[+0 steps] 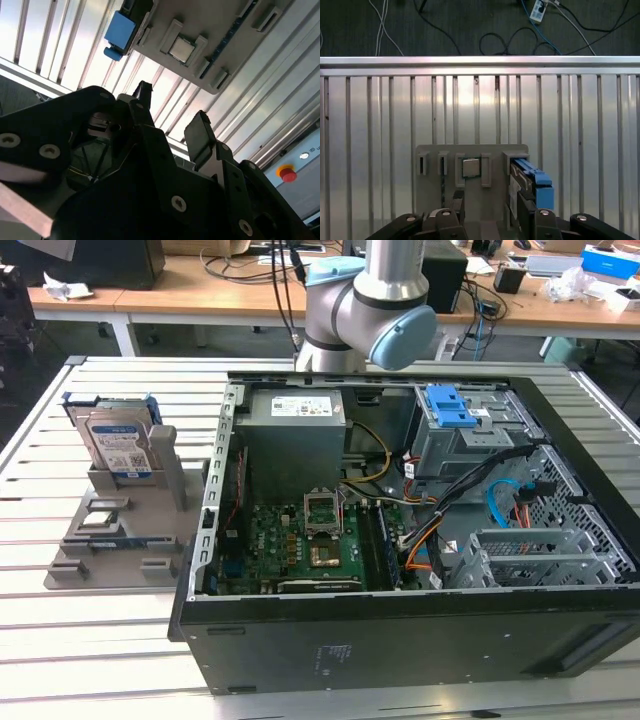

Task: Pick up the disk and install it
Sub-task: 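Pick up the disk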

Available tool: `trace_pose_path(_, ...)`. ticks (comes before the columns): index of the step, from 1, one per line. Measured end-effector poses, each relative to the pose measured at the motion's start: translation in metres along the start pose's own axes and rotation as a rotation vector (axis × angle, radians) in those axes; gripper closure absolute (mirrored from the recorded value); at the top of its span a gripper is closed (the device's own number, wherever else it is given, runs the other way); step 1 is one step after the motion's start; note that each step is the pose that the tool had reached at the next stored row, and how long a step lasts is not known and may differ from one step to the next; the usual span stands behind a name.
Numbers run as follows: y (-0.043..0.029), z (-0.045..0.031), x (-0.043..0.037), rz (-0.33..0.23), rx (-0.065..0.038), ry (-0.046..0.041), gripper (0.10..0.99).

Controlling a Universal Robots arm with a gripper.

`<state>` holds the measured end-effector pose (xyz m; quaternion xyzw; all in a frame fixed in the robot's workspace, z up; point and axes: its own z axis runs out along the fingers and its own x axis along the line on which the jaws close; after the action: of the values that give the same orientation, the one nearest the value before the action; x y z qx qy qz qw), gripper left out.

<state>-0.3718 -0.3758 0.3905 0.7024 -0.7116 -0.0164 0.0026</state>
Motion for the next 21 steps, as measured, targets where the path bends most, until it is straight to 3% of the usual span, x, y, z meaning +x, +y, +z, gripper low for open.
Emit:
trace_pose_path(4,-0.0009,0.0003,-0.0159,0.000,0.000,0.0000,0.545)
trace_pose_path(10,-0.0017,0.0006,-0.0335,0.000,0.000,0.0001,0.545)
trace_pose_path(15,-0.0021,0.0007,-0.0440,0.000,0.000,0.0002,0.545)
trace_pose_path(21,-0.0035,0.0027,-0.0496,0.000,0.000,0.0001,0.545)
